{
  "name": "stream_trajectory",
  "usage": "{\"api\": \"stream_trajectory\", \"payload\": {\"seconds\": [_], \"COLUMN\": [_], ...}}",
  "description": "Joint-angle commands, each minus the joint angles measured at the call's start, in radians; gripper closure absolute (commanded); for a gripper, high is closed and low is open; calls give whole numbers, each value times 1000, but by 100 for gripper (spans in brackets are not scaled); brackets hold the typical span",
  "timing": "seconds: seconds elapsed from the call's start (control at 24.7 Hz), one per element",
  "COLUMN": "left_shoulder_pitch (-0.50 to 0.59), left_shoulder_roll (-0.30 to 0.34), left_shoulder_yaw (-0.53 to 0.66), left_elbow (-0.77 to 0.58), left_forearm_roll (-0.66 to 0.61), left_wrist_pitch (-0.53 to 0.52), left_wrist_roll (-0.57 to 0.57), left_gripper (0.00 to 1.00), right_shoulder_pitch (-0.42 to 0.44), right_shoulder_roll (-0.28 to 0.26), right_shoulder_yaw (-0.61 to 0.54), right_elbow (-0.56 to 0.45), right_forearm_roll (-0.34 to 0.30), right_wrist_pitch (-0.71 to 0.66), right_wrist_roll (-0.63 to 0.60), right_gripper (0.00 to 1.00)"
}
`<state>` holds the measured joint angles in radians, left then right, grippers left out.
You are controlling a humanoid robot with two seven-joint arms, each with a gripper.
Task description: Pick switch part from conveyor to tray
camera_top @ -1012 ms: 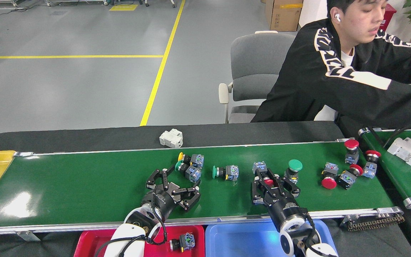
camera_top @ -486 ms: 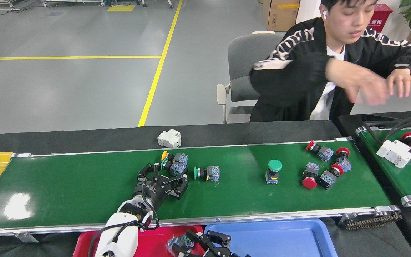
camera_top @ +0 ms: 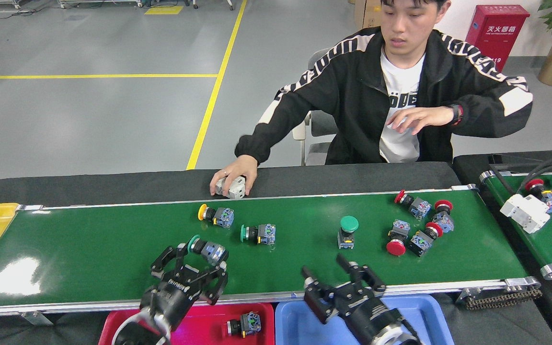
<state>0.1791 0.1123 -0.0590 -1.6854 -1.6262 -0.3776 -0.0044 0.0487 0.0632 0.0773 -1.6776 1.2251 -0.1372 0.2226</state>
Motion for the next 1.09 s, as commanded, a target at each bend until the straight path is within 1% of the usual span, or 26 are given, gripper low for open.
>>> {"api": "stream_trajectory", "payload": {"seconds": [0.0, 0.04, 0.08, 0.12, 0.16, 0.24, 0.32, 0.36, 0.45, 0.49, 0.57, 0.65, 0.73, 0.81, 0.89, 0.93, 1.05], "left_shoulder_pitch": [83, 118, 134, 143, 151, 149, 146, 148, 143, 135, 132, 135, 138, 135, 123, 111, 42], "left_shoulder_roll": [26, 33, 46, 69, 86, 83, 56, 15, -57, -92, -146, -154, -154, -157, -157, -155, -157], "left_shoulder_yaw": [24, 22, 16, 16, 22, 27, 54, 116, 223, 272, 378, 421, 424, 419, 406, 389, 309], "left_elbow": [-94, -96, -94, -94, -94, -93, -94, -94, -94, -94, -94, -94, -94, -94, -94, -94, -82], "left_forearm_roll": [5, 3, -1, -3, -3, 0, 12, 28, 43, 52, 95, 118, 118, 118, 114, 108, 17], "left_wrist_pitch": [-47, -50, -53, -55, -55, -47, -29, -11, -3, -1, -1, 2, 3, 5, 6, 9, 55], "left_wrist_roll": [44, 77, 101, 113, 116, 116, 109, 101, 92, 66, -20, -49, -49, -49, -54, -57, -57], "left_gripper": [44, 24, 0, 0, 0, 0, 0, 0, 0, 0, 0, 0, 0, 0, 0, 0, 0], "right_shoulder_pitch": [37, 79, 114, 148, 172, 180, 175, 160, 125, 106, 53, -16, -84, -161, -219, -236, -276], "right_shoulder_roll": [-13, -22, -31, -34, -36, -26, -25, -29, -26, -23, -13, 6, 15, 37, 61, 70, 61], "right_shoulder_yaw": [-39, -45, -45, -45, -45, -45, -44, -39, -21, 15, 95, 173, 229, 259, 268, 268, 268], "right_elbow": [-17, -22, -25, -28, -33, -34, -37, -36, -27, -16, 42, 113, 187, 274, 351, 384, 430], "right_forearm_roll": [5, 17, 34, 53, 65, 74, 80, 86, 125, 151, 174, 182, 182, 174, 172, 171, 168], "right_wrist_pitch": [36, 36, 39, 48, 57, 76, 123, 171, 237, 265, 332, 419, 493, 554, 570, 570, 544], "right_wrist_roll": [-94, -177, -258, -319, -335, -335, -332, -322, -281, -255, -221, -218, -216, -216, -212, -200, -180], "right_gripper": [8, 11, 11, 11, 11, 11, 11, 11, 11, 11, 11, 11, 10, 9, 10, 11, 39]}}
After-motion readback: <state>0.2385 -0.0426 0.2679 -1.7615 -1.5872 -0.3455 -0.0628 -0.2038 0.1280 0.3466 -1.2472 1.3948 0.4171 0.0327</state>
